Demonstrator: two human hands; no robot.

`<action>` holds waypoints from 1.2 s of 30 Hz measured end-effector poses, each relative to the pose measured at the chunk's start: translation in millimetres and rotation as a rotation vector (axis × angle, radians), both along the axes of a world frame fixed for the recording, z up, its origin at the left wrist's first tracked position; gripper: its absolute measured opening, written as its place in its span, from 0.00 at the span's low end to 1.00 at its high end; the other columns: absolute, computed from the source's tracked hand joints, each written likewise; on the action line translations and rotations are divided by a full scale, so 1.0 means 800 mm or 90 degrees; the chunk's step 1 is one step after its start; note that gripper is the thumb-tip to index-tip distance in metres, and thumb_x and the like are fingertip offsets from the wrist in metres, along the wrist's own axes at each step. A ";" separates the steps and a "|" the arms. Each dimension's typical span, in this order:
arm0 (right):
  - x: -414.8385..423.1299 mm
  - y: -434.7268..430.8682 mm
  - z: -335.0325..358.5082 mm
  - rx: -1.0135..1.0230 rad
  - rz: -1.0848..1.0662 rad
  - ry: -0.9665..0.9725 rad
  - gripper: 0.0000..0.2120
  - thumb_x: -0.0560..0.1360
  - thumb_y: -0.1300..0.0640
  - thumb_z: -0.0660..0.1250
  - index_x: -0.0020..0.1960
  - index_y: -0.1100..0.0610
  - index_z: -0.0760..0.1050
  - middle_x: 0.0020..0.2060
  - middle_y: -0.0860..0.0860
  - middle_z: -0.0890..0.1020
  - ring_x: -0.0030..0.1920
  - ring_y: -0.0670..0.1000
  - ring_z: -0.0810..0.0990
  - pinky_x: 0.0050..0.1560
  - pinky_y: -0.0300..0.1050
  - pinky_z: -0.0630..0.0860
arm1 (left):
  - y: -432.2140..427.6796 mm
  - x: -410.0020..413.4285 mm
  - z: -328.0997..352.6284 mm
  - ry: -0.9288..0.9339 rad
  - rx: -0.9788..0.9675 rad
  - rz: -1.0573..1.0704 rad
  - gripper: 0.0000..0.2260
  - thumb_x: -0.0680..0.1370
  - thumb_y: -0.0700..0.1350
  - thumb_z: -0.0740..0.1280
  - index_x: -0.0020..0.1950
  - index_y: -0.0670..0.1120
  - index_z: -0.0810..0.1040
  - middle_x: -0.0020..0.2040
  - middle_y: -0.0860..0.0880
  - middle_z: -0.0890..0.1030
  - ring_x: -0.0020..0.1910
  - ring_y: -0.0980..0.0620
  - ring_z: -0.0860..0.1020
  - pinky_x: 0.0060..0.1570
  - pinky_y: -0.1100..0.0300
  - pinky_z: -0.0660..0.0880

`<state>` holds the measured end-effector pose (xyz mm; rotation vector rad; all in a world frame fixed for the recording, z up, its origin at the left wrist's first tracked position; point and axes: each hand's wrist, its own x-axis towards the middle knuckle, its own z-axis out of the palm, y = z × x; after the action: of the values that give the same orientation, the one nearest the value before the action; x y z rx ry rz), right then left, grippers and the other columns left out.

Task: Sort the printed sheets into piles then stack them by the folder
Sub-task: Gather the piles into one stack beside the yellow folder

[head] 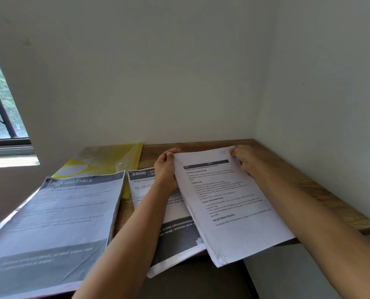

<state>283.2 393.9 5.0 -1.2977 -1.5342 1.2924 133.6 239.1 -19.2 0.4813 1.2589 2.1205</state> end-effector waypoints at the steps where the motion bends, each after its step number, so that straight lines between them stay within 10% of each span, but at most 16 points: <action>1: -0.002 0.002 -0.001 0.002 -0.001 -0.017 0.11 0.78 0.65 0.60 0.37 0.59 0.73 0.51 0.60 0.81 0.38 0.55 0.77 0.42 0.45 0.74 | 0.002 0.000 -0.001 0.007 -0.011 0.008 0.11 0.83 0.42 0.58 0.46 0.45 0.77 0.45 0.48 0.82 0.39 0.51 0.80 0.36 0.57 0.80; 11: -0.014 0.016 0.010 0.047 0.036 -0.206 0.15 0.77 0.68 0.57 0.62 0.69 0.72 0.56 0.62 0.79 0.46 0.58 0.77 0.42 0.46 0.73 | 0.008 0.001 -0.011 0.085 -0.069 0.065 0.10 0.80 0.39 0.64 0.42 0.48 0.80 0.43 0.47 0.82 0.42 0.49 0.79 0.55 0.43 0.78; 20: -0.069 -0.001 0.025 0.403 0.222 -0.249 0.12 0.75 0.61 0.69 0.57 0.61 0.78 0.55 0.55 0.81 0.56 0.50 0.78 0.54 0.37 0.68 | 0.016 -0.001 -0.018 0.073 -0.094 0.107 0.10 0.79 0.38 0.65 0.40 0.50 0.80 0.46 0.46 0.84 0.43 0.48 0.81 0.50 0.47 0.80; 29: -0.158 -0.009 0.011 0.425 0.483 -0.402 0.15 0.72 0.54 0.71 0.58 0.57 0.80 0.54 0.51 0.82 0.52 0.50 0.80 0.49 0.42 0.77 | 0.018 0.001 -0.020 0.092 -0.107 0.137 0.11 0.79 0.39 0.65 0.40 0.50 0.80 0.46 0.45 0.84 0.44 0.47 0.82 0.50 0.50 0.81; 36: -0.172 -0.005 0.006 0.463 0.411 -0.477 0.11 0.71 0.54 0.71 0.51 0.57 0.82 0.47 0.53 0.84 0.46 0.51 0.82 0.47 0.46 0.79 | 0.018 0.000 -0.021 0.110 -0.118 0.139 0.11 0.79 0.39 0.65 0.40 0.51 0.81 0.45 0.46 0.84 0.44 0.46 0.82 0.49 0.50 0.81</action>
<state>145.3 389.8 9.7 -0.8324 -2.7681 0.4142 133.4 253.5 -35.9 0.4723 1.6555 2.1475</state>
